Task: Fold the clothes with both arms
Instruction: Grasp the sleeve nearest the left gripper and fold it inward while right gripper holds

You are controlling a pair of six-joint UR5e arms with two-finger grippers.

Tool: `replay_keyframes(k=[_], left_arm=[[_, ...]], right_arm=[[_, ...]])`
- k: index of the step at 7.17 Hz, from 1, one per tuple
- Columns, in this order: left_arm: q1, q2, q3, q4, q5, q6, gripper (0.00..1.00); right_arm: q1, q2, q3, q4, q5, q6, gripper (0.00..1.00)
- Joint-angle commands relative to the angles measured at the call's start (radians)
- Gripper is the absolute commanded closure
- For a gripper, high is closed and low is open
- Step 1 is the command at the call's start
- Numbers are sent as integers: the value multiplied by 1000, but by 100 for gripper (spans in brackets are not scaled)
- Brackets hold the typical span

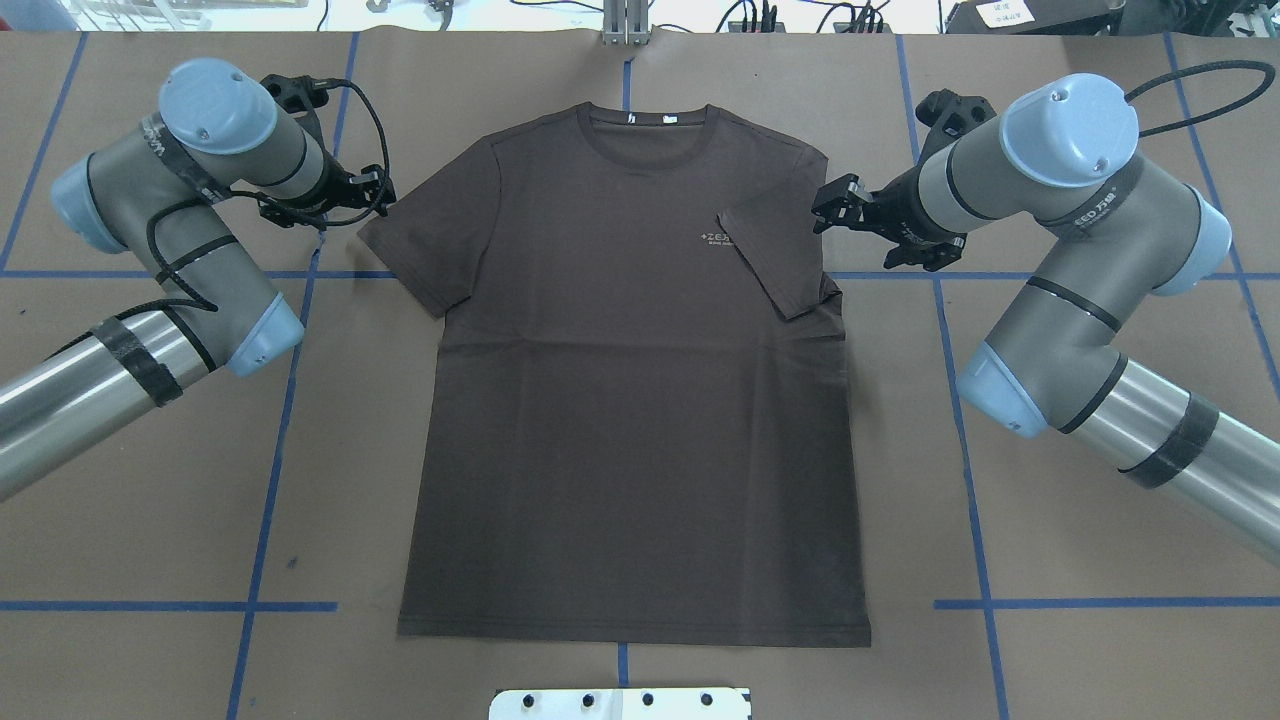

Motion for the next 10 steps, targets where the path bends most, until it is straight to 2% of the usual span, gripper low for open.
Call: replay_keyframes(k=[1,2,4,5,8,10], left_arm=[[12,-12,21,-11,1,0,25],[12,-18,28,-11,1,-1,44],[12,-18,41,-11,3,0,71],[12,-21,44,-11,1,8,100],[10,-67,36,-6,-4,0,100],[10,-136,32,21,-10,-24,100]], right_arm=[[-3,4,4,-1,0,3,0],[-3,5,4,1,0,4,0],[-3,5,16,-1,5,7,0],[-3,2,20,-1,3,7,0],[-6,5,17,-1,3,9,0],[-23,8,17,-1,-2,16,0]])
